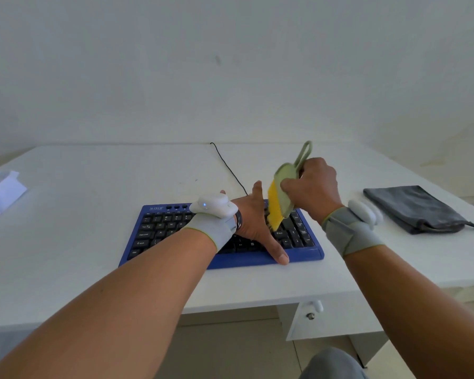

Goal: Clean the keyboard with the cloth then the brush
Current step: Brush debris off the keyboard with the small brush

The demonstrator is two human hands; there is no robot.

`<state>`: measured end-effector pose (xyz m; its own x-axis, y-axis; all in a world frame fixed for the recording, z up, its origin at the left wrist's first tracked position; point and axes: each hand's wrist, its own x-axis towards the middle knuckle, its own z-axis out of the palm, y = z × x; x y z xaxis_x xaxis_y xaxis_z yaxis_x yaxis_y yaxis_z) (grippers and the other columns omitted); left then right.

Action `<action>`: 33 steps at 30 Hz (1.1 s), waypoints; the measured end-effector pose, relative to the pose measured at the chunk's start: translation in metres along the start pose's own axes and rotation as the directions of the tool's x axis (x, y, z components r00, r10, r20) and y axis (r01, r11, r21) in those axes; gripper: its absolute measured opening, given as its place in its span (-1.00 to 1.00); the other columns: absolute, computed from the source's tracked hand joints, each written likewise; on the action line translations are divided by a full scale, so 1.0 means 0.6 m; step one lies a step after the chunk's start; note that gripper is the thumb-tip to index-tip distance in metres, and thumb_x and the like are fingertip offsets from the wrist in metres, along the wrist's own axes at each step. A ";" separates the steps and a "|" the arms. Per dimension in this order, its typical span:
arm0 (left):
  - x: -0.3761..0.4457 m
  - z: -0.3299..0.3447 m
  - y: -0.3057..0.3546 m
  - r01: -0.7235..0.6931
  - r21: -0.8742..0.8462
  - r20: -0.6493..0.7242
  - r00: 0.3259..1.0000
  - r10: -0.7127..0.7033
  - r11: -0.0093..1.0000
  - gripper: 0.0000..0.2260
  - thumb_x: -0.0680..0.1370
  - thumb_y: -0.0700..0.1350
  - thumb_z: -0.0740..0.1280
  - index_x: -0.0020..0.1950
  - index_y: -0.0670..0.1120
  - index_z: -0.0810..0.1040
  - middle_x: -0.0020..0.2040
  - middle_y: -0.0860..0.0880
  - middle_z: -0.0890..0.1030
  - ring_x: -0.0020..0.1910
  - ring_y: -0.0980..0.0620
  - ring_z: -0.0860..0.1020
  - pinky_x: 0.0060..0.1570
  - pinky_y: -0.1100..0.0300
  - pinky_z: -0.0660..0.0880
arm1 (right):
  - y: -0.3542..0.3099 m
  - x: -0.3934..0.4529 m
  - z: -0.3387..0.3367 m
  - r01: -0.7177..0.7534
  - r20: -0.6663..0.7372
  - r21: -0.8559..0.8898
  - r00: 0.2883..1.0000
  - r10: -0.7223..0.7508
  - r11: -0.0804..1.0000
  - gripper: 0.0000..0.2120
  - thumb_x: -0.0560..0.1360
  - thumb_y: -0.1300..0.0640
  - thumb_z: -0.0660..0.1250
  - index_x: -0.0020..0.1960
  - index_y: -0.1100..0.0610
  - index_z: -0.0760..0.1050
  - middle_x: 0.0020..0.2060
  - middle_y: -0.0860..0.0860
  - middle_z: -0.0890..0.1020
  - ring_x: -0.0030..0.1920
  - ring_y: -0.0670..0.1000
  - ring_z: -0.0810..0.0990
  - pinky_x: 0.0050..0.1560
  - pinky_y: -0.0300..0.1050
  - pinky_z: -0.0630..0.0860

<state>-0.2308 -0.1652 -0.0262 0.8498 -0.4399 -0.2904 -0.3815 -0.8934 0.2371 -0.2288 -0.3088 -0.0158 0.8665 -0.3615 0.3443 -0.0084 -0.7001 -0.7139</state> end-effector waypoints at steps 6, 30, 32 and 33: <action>0.012 0.005 -0.015 0.032 -0.024 0.009 0.999 -0.032 0.999 0.48 0.06 0.48 0.51 0.53 -0.05 -0.47 0.63 0.04 0.00 0.58 -0.02 0.10 0.48 -0.22 -0.18 | 0.005 0.000 -0.013 -0.003 -0.093 0.052 0.996 0.008 0.999 -0.82 0.33 0.18 0.38 -0.33 0.19 0.38 -0.39 0.08 0.50 -0.31 0.17 0.52 -0.34 -0.06 0.47; -0.064 -0.034 -0.090 0.148 0.087 0.086 0.984 -0.155 0.985 0.36 0.17 0.29 0.61 0.59 0.02 -0.33 0.62 -0.01 0.05 0.58 -0.08 0.11 0.50 -0.11 0.03 | -0.045 -0.035 -0.004 -0.093 0.241 0.135 0.969 0.059 0.986 -0.80 0.30 0.26 0.46 -0.15 0.29 0.49 -0.21 0.17 0.58 -0.31 0.20 0.65 -0.36 0.08 0.65; -0.061 -0.029 -0.093 0.147 0.088 0.093 0.983 -0.155 0.985 0.38 0.16 0.31 0.61 0.58 0.02 -0.35 0.62 -0.01 0.05 0.58 -0.08 0.11 0.50 -0.12 0.03 | -0.044 -0.026 0.014 -0.032 0.167 0.032 0.986 0.026 0.999 -0.81 0.30 0.21 0.44 -0.19 0.26 0.47 -0.23 0.14 0.57 -0.27 0.19 0.63 -0.28 0.02 0.64; -0.060 -0.029 -0.093 0.147 0.089 0.094 0.983 -0.155 0.985 0.38 0.15 0.32 0.61 0.58 0.02 -0.35 0.62 -0.01 0.05 0.58 -0.08 0.11 0.50 -0.12 0.03 | -0.043 -0.024 0.021 -0.004 0.131 -0.008 0.991 0.005 1.000 -0.82 0.32 0.19 0.42 -0.21 0.25 0.45 -0.25 0.13 0.57 -0.26 0.19 0.61 -0.28 -0.04 0.59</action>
<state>-0.2337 -0.0977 -0.0129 0.8608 -0.3026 -0.4093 -0.2834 -0.9528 0.1085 -0.2349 -0.2776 -0.0100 0.9243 -0.2811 0.2582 -0.0157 -0.7039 -0.7102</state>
